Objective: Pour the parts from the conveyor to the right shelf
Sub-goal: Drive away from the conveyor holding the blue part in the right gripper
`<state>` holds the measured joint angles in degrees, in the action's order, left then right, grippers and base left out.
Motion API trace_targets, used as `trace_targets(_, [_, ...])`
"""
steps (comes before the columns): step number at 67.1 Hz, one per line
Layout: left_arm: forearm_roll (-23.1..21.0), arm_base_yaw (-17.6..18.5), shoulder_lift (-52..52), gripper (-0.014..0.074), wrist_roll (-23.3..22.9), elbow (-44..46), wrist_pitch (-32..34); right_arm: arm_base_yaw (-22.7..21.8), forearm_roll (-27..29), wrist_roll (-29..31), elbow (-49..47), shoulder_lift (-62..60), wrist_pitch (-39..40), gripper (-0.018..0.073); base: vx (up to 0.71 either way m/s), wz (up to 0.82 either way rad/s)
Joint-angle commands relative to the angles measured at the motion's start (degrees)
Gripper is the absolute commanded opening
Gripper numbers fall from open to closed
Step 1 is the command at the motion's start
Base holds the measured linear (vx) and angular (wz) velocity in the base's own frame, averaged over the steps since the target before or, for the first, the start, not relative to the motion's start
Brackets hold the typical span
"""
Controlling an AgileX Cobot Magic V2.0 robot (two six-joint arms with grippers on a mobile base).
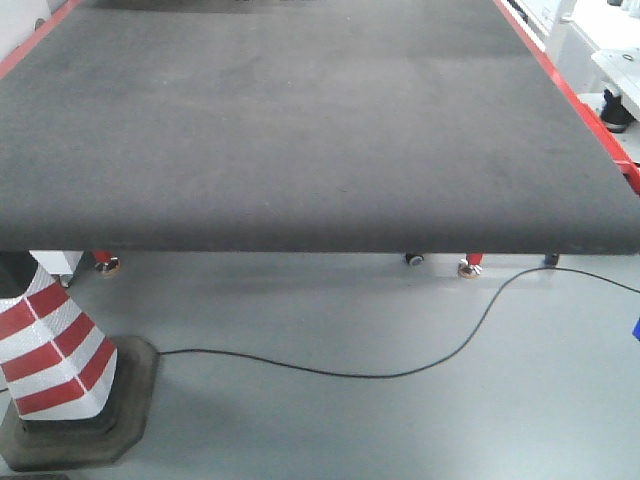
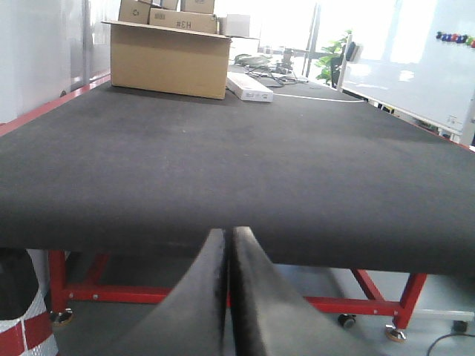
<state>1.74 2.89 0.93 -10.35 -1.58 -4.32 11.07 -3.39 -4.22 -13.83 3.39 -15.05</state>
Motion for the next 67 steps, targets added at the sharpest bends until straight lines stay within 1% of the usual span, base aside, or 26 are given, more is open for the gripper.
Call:
trace_targets(1, [-0.5,0.2,0.5,-0.0006,-0.3,-1.3,4.3,-0.3,-0.1,0.4,-1.6,0.8,4.6,-0.0004,-0.23,-0.07])
trace_targets(20, [-0.5,0.2,0.5,-0.0006,-0.3,-1.3,4.3,-0.3,-0.1,0.4,-1.6,0.8,4.6,-0.0004,-0.19,-0.10])
trace_targets(31, [-0.5,0.2,0.5,-0.0006,-0.3,-1.3,4.3,-0.3,-0.1,0.4,-1.6,0.8,4.5,-0.0004,-0.13,-0.39])
trace_targets(40, [-0.5,0.2,0.5,-0.0006,-0.3,-1.3,4.3,-0.3,-0.1,0.4,-1.6,0.8,4.5,-0.0004,-0.13,-0.73])
trace_targets(57, [-0.5,0.2,0.5,-0.0006,-0.3,-1.3,4.3,-0.3,-0.1,0.4,-1.6,0.8,4.5,-0.0004,-0.16,-0.97])
trace_targets(67, [-0.5,0.2,0.5,-0.0006,-0.3,-1.3,4.3,-0.3,-0.2,0.4,-1.6,0.8,4.5,-0.0004,-0.17,-0.79])
